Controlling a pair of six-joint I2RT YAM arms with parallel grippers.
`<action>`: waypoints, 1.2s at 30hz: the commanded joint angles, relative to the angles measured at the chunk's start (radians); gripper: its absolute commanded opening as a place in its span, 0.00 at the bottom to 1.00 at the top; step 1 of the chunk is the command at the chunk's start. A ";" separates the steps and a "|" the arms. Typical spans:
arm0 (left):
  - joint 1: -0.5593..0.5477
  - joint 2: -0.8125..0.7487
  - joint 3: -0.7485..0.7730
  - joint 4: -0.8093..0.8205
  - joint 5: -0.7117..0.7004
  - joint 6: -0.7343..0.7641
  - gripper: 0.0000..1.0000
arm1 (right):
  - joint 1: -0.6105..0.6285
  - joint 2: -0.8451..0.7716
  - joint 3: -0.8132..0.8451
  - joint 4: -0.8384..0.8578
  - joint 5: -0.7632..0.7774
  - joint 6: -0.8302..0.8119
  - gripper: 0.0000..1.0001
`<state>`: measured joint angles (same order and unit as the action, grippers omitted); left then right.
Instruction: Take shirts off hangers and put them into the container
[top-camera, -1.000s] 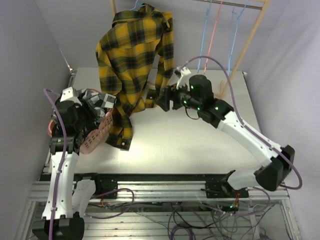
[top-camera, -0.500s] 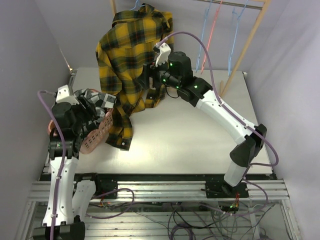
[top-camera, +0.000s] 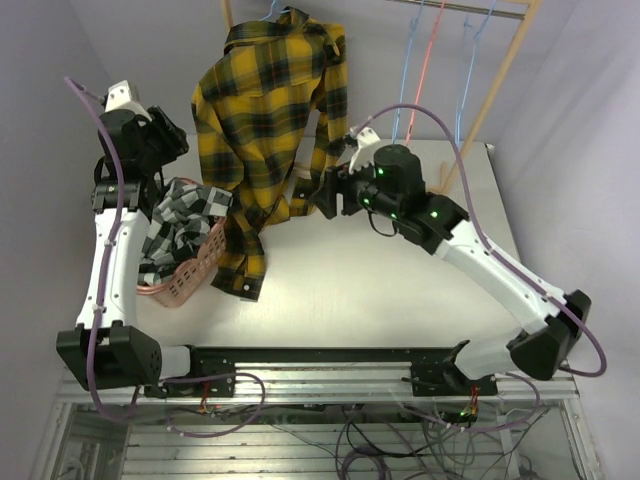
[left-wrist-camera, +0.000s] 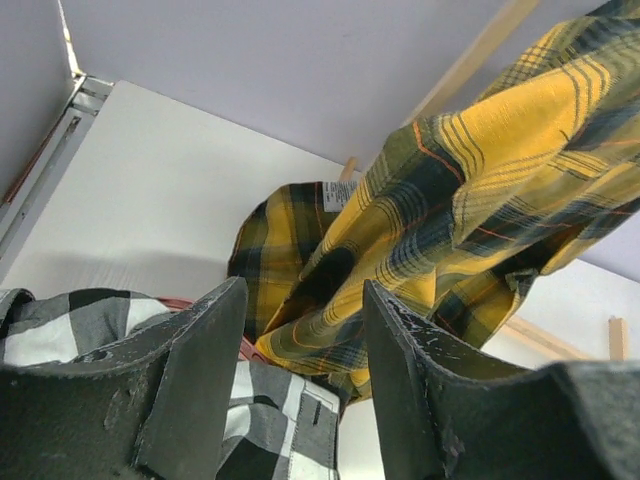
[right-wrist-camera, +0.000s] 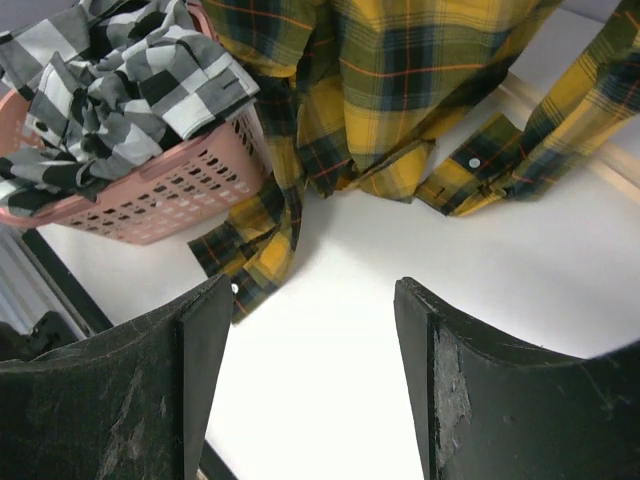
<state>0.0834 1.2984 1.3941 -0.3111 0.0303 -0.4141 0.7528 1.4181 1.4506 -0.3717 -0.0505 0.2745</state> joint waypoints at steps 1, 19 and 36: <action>0.005 0.034 0.064 0.100 -0.042 0.013 0.61 | 0.003 -0.074 -0.067 0.004 0.012 0.009 0.66; -0.155 0.278 0.031 0.225 0.117 0.052 0.57 | 0.002 -0.007 0.140 -0.079 0.082 -0.009 0.69; -0.447 0.162 -0.154 0.365 0.066 0.063 0.57 | -0.007 0.218 0.499 -0.017 0.157 -0.035 0.70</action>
<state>-0.3000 1.5066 1.2827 -0.0433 0.1253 -0.3656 0.7490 1.5543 1.8076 -0.4244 0.0845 0.2684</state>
